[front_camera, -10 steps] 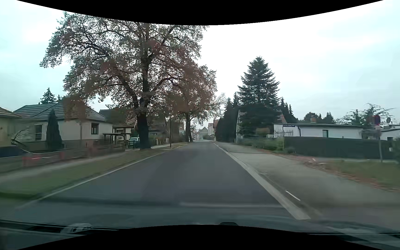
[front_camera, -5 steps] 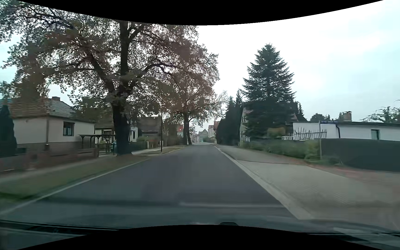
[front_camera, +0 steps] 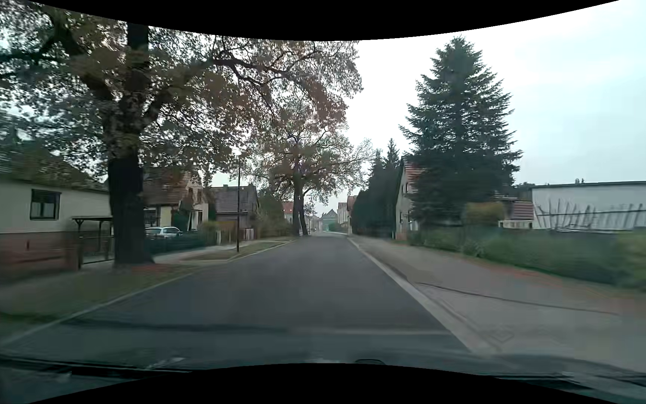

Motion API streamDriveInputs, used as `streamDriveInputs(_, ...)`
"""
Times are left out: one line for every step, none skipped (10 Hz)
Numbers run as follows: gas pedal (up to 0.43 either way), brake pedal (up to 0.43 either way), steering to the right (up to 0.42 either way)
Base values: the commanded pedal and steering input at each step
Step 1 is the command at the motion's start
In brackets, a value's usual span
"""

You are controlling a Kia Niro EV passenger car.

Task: Follow the waypoints while adhering to traffic rules and regulations

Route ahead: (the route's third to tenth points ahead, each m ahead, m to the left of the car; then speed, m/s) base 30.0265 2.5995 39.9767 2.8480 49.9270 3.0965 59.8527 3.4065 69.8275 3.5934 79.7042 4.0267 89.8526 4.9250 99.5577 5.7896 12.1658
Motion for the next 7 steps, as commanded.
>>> streamDriveInputs(0.189, 0.0, -0.006)
streamDriveInputs(0.189, 0.0, -0.008)
streamDriveInputs(0.189, 0.0, -0.008)
streamDriveInputs(0.189, 0.0, -0.008)
streamDriveInputs(0.189, 0.0, -0.008)
streamDriveInputs(0.189, 0.0, -0.006)
streamDriveInputs(0.177, 0.0, -0.005)
